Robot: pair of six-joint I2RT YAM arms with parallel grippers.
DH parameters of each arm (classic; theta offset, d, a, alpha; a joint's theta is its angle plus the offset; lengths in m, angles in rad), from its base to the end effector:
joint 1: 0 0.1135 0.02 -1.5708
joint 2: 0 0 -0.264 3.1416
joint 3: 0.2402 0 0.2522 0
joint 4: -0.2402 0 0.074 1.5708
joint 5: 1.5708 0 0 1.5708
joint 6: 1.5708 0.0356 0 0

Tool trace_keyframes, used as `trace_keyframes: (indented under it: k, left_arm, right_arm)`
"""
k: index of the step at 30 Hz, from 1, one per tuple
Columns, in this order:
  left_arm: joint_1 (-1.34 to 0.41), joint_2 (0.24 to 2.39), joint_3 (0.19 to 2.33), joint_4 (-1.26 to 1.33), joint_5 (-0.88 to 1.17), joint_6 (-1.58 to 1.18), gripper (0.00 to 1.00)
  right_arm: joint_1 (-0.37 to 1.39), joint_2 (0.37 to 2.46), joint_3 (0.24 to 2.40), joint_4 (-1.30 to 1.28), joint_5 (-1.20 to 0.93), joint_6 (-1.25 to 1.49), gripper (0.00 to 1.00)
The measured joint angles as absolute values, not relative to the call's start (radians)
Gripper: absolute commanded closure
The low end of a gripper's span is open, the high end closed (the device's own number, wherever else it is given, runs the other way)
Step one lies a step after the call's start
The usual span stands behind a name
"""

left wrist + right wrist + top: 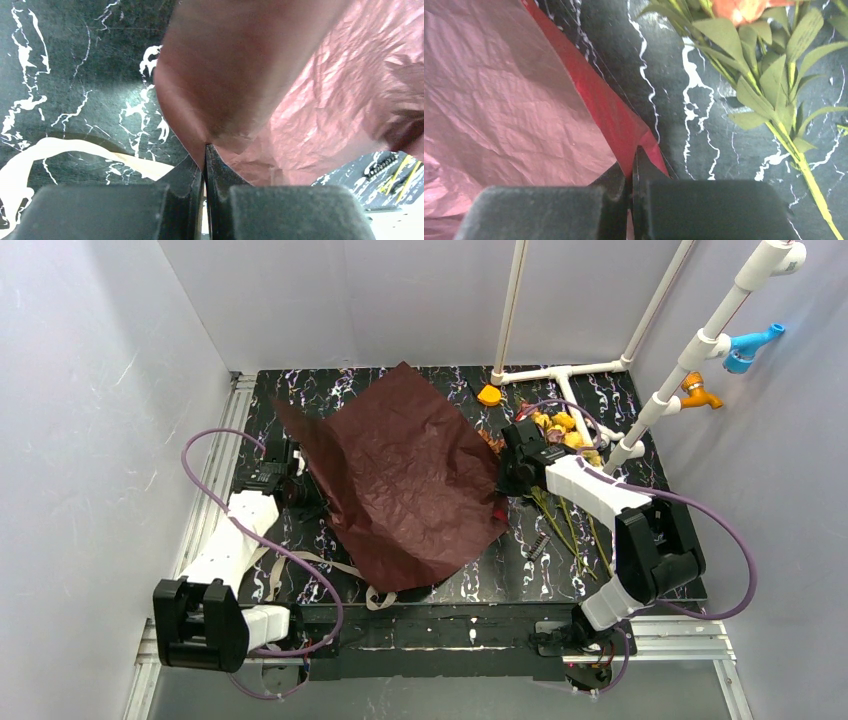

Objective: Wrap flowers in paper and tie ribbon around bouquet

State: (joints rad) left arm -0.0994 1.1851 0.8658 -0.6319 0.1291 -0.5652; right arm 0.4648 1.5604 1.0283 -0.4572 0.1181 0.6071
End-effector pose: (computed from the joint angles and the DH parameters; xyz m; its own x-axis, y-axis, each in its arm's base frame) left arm 0.2339 -0.0279 0.2492 -0.7767 -0.4563 -0.4343 -0.2879 0.8703 -0.3995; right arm 0.2869 0.1392 0.2135 -0.8344 0.2153 -0.5073 0.1081 0.9666 0.2325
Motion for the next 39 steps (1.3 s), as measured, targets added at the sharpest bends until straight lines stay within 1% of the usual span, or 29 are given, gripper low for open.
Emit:
trace_keyframes:
  k: [1, 2, 3, 4, 5, 6, 7, 8, 9, 12, 16, 19, 24, 26, 29, 33, 39]
  left_arm:
    - [-0.095, 1.201, 0.869, -0.630, 0.125, -0.556, 0.94]
    - [-0.092, 1.213, 0.871, -0.630, 0.120, -0.550, 0.83]
    - [-0.087, 1.224, 0.872, -0.631, 0.113, -0.542, 0.69]
    - [-0.084, 1.229, 0.872, -0.633, 0.109, -0.535, 0.49]
    - [-0.076, 1.230, 0.872, -0.641, 0.100, -0.532, 0.33]
    - [-0.071, 1.229, 0.873, -0.648, 0.094, -0.528, 0.22]
    - [-0.065, 1.225, 0.873, -0.653, 0.086, -0.525, 0.13]
    - [-0.057, 1.218, 0.873, -0.661, 0.080, -0.519, 0.09]
    - [-0.051, 1.209, 0.873, -0.672, 0.070, -0.521, 0.06]
    - [-0.036, 1.156, 0.879, -0.715, 0.036, -0.514, 0.05]
    - [-0.028, 1.061, 0.887, -0.746, 0.009, -0.491, 0.09]
    - [-0.028, 1.008, 0.887, -0.759, 0.008, -0.483, 0.12]
    - [-0.028, 0.987, 0.879, -0.778, 0.036, -0.495, 0.13]
    - [-0.028, 0.977, 0.878, -0.790, 0.044, -0.514, 0.16]
    - [-0.028, 0.948, 0.866, -0.787, 0.089, -0.550, 0.19]
    - [-0.028, 0.905, 0.810, -0.786, 0.159, -0.595, 0.21]
    - [-0.028, 0.904, 0.823, -0.842, 0.200, -0.586, 0.21]
  right_arm:
    - [0.465, 1.557, 1.028, -0.444, 0.120, 0.613, 0.99]
    - [0.465, 1.555, 1.028, -0.432, 0.123, 0.617, 0.99]
    - [0.465, 1.554, 1.029, -0.423, 0.126, 0.620, 0.99]
    - [0.465, 1.554, 1.029, -0.419, 0.128, 0.622, 0.99]
    - [0.465, 1.554, 1.031, -0.416, 0.129, 0.622, 0.99]
    - [0.465, 1.554, 1.033, -0.415, 0.129, 0.622, 0.99]
    - [0.465, 1.555, 1.037, -0.415, 0.128, 0.622, 0.99]
    - [0.465, 1.557, 1.044, -0.415, 0.128, 0.621, 0.99]
    - [0.465, 1.562, 1.055, -0.415, 0.127, 0.621, 0.99]
    - [0.465, 1.580, 1.091, -0.414, 0.123, 0.613, 0.99]
    - [0.465, 1.619, 1.132, -0.393, 0.091, 0.567, 0.99]
    - [0.465, 1.667, 1.175, -0.386, 0.026, 0.509, 0.99]
    - [0.465, 1.795, 1.301, -0.426, -0.106, 0.395, 0.99]
    - [0.465, 1.814, 1.311, -0.443, -0.144, 0.355, 0.99]
    - [0.465, 1.813, 1.311, -0.498, -0.177, 0.302, 0.99]
    - [0.465, 1.793, 1.311, -0.587, -0.212, 0.244, 0.99]
    - [0.465, 1.663, 1.280, -0.677, -0.302, 0.237, 0.99]
